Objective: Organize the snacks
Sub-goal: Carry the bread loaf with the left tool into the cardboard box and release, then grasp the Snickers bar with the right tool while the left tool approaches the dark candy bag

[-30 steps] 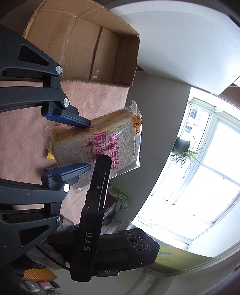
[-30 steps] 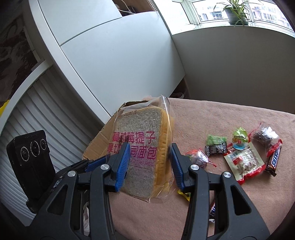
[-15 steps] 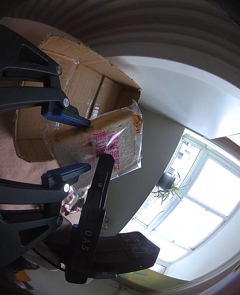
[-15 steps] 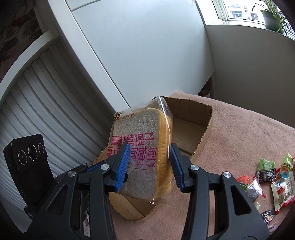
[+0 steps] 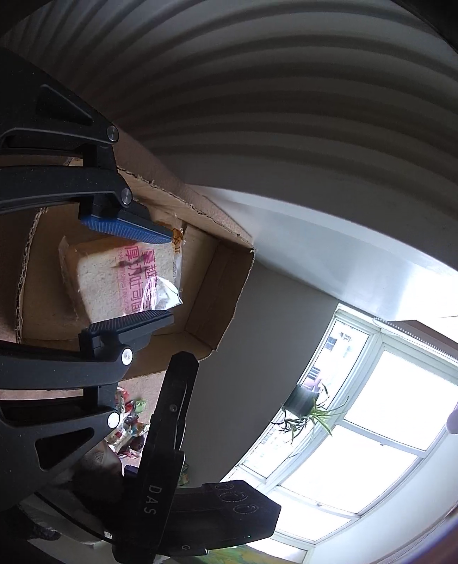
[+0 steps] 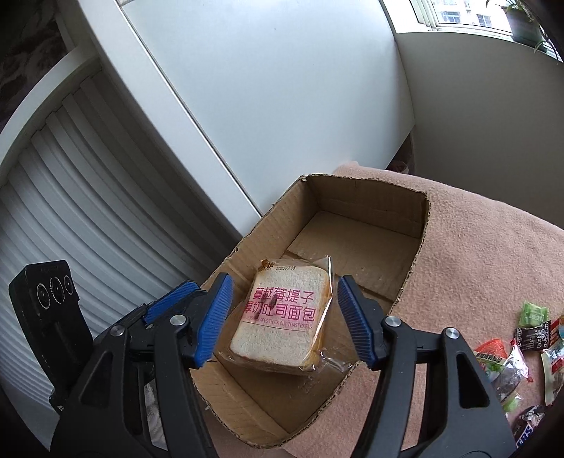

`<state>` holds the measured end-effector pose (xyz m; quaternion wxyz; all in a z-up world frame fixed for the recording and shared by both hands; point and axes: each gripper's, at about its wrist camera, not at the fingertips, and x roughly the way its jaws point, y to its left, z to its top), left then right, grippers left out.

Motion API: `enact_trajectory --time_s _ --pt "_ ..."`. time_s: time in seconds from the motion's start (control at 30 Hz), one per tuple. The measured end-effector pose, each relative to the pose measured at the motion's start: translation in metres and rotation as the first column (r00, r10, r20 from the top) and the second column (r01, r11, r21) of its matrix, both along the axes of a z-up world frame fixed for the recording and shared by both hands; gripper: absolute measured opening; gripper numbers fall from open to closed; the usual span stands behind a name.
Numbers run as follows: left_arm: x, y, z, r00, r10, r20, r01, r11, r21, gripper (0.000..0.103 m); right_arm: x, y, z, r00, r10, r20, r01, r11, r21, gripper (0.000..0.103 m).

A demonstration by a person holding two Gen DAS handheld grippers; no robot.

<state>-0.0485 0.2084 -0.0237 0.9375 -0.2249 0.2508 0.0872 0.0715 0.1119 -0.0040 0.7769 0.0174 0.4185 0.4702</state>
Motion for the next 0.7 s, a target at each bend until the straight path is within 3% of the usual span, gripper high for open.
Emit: enact_trajectory --time_s 0.27,0.5,0.6,0.7 --pt "0.002 -0.01 0.001 0.999 -0.04 0.014 0.04 0.999 0.019 0.036 -0.003 -0.031 0.017 0.998 -0.031 0.059 0.032 0.999 -0.019 0.065" --pt "0.007 -0.035 0.011 0.994 -0.1 0.033 0.099 0.995 0.028 0.036 0.003 -0.089 0.028 0.987 -0.125 0.099 0.128 0.992 -0.022 0.065" --pt "0.013 -0.052 0.015 0.991 -0.132 0.035 0.131 0.991 0.04 0.036 0.006 -0.119 0.033 0.975 -0.181 0.126 0.185 0.982 -0.024 0.075" --pt "0.019 -0.07 0.019 0.985 -0.171 0.035 0.169 0.984 0.056 0.037 0.006 -0.149 0.035 0.962 -0.226 0.153 0.232 0.973 -0.022 0.077"
